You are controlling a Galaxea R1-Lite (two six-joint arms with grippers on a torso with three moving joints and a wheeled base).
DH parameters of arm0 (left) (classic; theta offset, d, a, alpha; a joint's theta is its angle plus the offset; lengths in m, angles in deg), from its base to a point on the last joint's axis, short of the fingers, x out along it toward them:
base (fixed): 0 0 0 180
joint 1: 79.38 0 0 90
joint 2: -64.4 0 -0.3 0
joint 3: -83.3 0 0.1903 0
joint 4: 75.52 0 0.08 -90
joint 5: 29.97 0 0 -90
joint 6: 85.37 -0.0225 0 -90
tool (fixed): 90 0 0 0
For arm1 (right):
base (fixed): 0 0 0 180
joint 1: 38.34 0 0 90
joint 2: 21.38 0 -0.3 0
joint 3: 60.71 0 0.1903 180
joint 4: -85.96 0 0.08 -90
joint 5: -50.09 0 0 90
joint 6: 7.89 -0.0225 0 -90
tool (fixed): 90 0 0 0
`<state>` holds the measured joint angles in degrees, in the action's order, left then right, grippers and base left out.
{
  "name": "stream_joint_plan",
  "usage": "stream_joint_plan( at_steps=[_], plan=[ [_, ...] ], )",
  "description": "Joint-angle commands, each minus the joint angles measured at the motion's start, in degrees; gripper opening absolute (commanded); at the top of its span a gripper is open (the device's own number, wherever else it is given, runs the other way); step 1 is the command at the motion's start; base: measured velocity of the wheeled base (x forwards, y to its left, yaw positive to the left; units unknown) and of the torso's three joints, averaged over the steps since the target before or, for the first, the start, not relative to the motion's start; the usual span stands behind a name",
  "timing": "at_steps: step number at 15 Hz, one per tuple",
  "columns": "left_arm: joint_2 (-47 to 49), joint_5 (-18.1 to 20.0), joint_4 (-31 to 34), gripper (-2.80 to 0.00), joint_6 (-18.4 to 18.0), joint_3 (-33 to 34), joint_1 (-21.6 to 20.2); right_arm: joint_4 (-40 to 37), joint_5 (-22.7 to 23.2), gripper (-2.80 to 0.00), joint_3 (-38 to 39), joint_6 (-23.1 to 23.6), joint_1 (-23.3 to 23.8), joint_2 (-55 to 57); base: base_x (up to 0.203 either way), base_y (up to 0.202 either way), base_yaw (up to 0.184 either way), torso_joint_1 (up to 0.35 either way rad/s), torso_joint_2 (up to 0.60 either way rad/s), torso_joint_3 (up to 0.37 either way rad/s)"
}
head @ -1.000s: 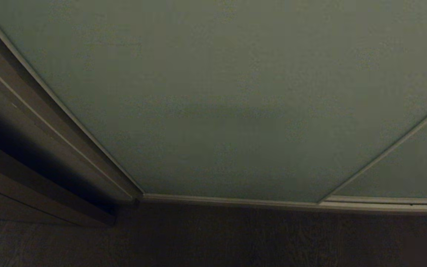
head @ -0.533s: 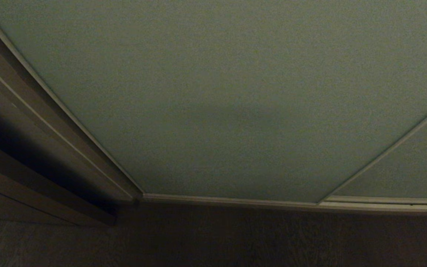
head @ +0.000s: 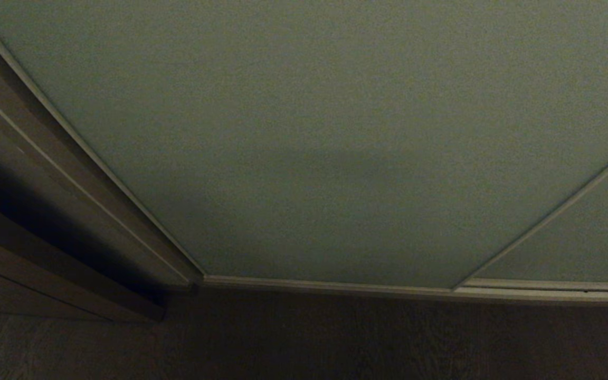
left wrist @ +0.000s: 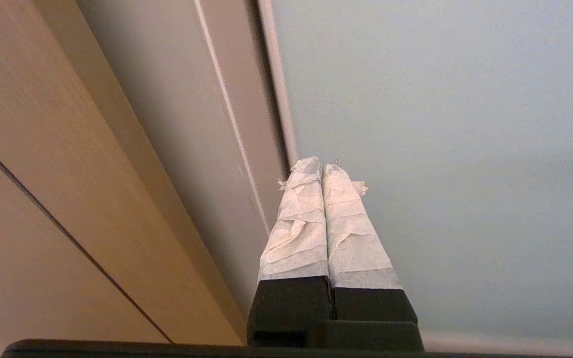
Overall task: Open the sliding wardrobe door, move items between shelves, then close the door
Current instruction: Open the door
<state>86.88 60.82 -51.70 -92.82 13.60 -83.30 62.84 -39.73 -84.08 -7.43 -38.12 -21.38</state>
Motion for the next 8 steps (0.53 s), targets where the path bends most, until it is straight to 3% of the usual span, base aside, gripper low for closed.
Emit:
stream_joint_plan(
  at_steps=[1,3,5,8],
  plan=[
    [7.96,-0.05,-2.11,-2.8,0.02,-3.8,-2.85,0.02,0.01,-2.8,0.0,0.07,-0.03,0.09,0.0,0.0,0.0,0.0,0.0,0.0],
    [12.8,-0.08,-7.83,-2.8,0.78,-5.95,-7.6,0.02,-0.01,-2.8,0.0,0.07,0.04,0.09,0.0,0.0,0.0,0.0,0.0,0.0],
    [16.95,-0.23,-13.08,-2.8,3.92,-6.61,-9.5,0.02,0.07,-2.8,0.0,-0.02,0.04,0.09,0.0,0.0,0.0,0.0,0.0,0.0],
    [23.62,-2.4,-21.33,-2.8,5.38,-7.0,-10.65,0.02,-0.01,-2.8,0.0,-0.02,0.04,0.09,0.0,0.0,0.0,0.0,0.0,0.0]
  ],
)
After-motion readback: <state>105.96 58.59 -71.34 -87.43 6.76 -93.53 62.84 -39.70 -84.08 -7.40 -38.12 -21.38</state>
